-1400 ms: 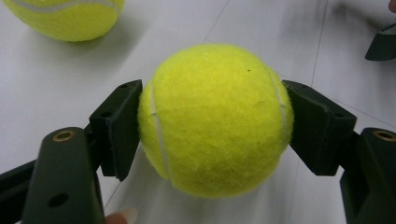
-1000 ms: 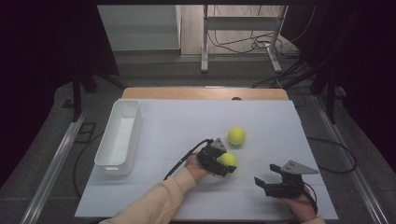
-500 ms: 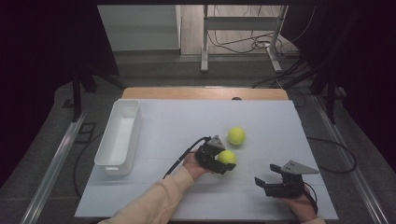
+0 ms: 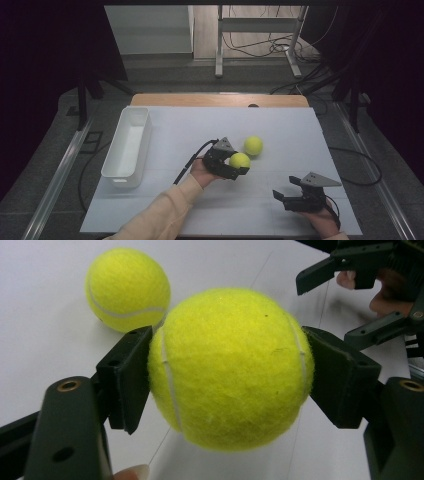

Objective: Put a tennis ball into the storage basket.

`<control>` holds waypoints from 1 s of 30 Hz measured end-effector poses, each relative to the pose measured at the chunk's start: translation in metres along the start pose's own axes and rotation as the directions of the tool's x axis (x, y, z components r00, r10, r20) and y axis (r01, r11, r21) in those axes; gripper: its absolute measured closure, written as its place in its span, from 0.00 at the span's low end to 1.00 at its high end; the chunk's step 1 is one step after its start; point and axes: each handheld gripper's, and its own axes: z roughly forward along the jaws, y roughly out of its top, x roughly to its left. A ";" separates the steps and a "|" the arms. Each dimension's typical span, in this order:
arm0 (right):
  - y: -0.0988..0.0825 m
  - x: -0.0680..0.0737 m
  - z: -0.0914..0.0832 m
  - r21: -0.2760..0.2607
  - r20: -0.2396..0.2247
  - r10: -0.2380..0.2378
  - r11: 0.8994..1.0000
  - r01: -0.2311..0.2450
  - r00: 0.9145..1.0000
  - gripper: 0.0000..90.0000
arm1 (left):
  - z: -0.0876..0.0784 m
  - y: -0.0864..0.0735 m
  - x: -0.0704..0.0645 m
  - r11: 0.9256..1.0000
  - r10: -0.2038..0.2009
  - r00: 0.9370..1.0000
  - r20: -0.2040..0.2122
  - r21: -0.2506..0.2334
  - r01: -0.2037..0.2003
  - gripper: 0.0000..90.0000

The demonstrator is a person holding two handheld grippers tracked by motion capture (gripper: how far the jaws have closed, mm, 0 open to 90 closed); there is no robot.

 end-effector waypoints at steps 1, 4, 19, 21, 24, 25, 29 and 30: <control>0.000 0.000 0.000 0.001 0.000 0.001 1.000 -0.001 1.000 0.15 | -0.001 0.001 0.000 1.000 -0.001 1.000 0.000 -0.005 0.001 0.29; 0.000 0.000 0.000 0.002 0.000 0.002 1.000 -0.002 1.000 0.15 | -0.005 0.002 0.001 1.000 -0.002 1.000 -0.005 -0.018 0.002 0.29; 0.000 0.000 0.000 0.009 0.005 0.002 1.000 -0.002 1.000 0.15 | -0.022 0.007 0.005 0.998 -0.004 1.000 -0.019 -0.062 0.003 0.29; 0.000 -0.001 0.000 0.007 0.004 0.004 1.000 -0.004 1.000 0.15 | -0.024 0.008 0.006 0.998 -0.006 1.000 -0.022 -0.067 0.005 0.29; 0.000 -0.001 0.000 0.008 0.006 0.004 1.000 -0.004 1.000 0.15 | -0.029 0.009 0.007 0.997 -0.005 1.000 -0.024 -0.076 0.003 0.29; 0.000 -0.001 0.000 0.008 0.006 0.004 1.000 -0.004 1.000 0.15 | -0.030 0.009 0.007 0.997 -0.005 1.000 -0.026 -0.079 0.003 0.29; 0.000 -0.001 0.000 0.009 0.008 0.004 1.000 -0.004 1.000 0.15 | -0.035 0.011 0.007 0.996 -0.003 1.000 -0.028 -0.091 0.001 0.29; 0.000 -0.001 0.000 0.009 0.008 0.004 1.000 -0.004 1.000 0.15 | -0.036 0.012 0.007 0.995 -0.004 1.000 -0.030 -0.095 0.001 0.29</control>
